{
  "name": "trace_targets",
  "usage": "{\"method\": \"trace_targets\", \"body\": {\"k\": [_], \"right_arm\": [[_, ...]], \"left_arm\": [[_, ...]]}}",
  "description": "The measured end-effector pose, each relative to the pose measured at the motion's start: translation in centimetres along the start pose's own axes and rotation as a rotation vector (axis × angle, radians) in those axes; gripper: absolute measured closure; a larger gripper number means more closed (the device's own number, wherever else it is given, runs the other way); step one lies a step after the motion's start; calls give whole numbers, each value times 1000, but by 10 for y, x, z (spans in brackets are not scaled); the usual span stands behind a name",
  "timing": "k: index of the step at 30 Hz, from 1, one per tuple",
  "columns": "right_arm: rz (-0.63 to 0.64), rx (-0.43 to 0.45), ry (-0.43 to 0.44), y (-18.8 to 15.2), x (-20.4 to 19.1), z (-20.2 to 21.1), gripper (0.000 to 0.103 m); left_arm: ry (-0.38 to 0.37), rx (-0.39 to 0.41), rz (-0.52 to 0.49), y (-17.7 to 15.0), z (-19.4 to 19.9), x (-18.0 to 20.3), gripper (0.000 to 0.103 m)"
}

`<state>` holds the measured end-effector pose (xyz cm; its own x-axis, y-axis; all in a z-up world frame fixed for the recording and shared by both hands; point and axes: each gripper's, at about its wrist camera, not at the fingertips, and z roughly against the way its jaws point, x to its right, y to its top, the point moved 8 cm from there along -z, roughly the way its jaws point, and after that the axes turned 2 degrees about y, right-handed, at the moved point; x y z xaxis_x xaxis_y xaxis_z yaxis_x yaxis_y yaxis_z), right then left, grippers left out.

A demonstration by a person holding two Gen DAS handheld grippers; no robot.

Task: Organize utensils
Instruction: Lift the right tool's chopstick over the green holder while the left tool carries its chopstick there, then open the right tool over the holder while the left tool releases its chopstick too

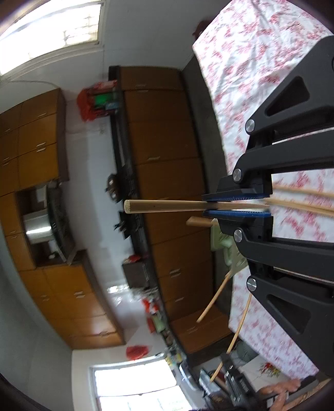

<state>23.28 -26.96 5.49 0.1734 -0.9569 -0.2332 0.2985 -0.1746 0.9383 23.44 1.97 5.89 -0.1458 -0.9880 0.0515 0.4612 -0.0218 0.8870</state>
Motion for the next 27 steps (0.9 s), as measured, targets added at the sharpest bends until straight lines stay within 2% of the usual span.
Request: {"method": "trace_targets", "body": {"k": [4, 10, 15, 19, 27], "right_arm": [[26, 81, 60, 29, -23, 10, 95], [56, 142, 64, 50, -38, -6, 95], [71, 148, 52, 51, -41, -24, 95], [54, 95, 44, 36, -38, -43, 95], [52, -19, 28, 1, -38, -67, 95]], "left_arm": [[-57, 39, -33, 22, 14, 24, 95], [-74, 127, -22, 56, 20, 46, 95], [-75, 194, 23, 84, 13, 56, 95], [-37, 259, 37, 93, 3, 59, 95], [-34, 137, 33, 59, -66, 63, 95]]}}
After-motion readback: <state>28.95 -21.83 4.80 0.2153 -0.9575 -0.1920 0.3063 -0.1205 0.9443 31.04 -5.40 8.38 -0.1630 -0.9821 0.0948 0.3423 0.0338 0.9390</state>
